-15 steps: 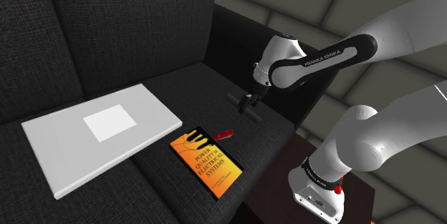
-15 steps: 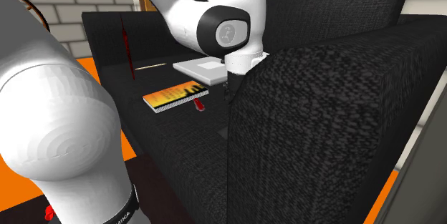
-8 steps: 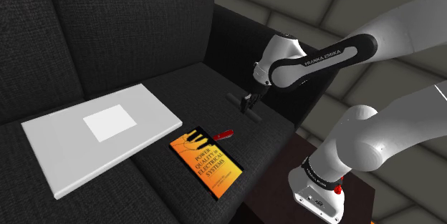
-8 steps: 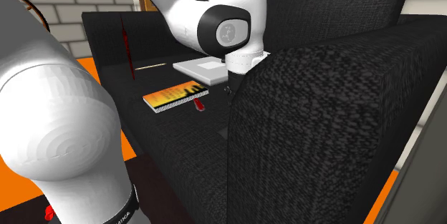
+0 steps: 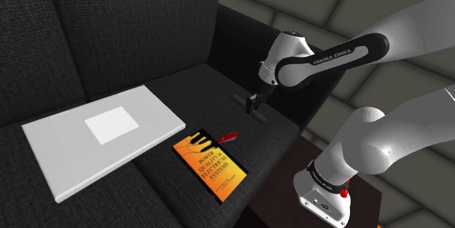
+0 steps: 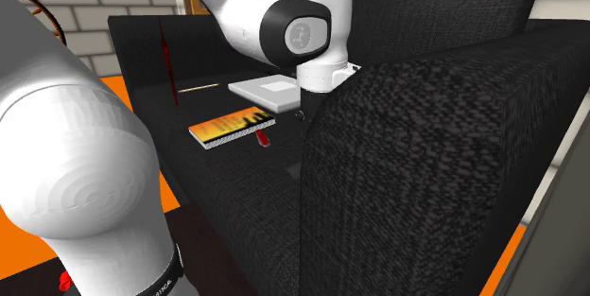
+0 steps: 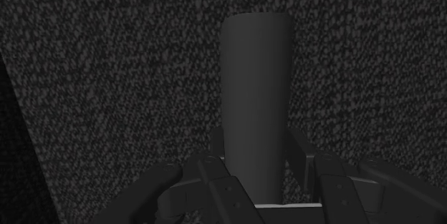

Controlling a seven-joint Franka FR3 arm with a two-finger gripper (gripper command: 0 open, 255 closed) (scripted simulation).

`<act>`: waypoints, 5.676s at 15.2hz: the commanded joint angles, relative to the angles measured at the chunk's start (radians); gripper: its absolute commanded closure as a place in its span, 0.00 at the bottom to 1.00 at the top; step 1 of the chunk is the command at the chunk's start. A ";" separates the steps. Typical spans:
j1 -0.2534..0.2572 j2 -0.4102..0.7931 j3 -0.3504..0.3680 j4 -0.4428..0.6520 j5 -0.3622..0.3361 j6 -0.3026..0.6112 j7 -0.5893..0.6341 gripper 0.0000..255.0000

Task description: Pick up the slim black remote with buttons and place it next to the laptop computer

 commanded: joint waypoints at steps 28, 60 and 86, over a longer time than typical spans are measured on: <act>0.100 -0.132 0.192 0.205 0.084 -0.326 0.234 1.00; 0.333 0.684 0.673 0.993 -0.201 -0.334 1.090 1.00; 0.357 0.785 0.642 0.900 -0.286 -0.157 1.148 0.00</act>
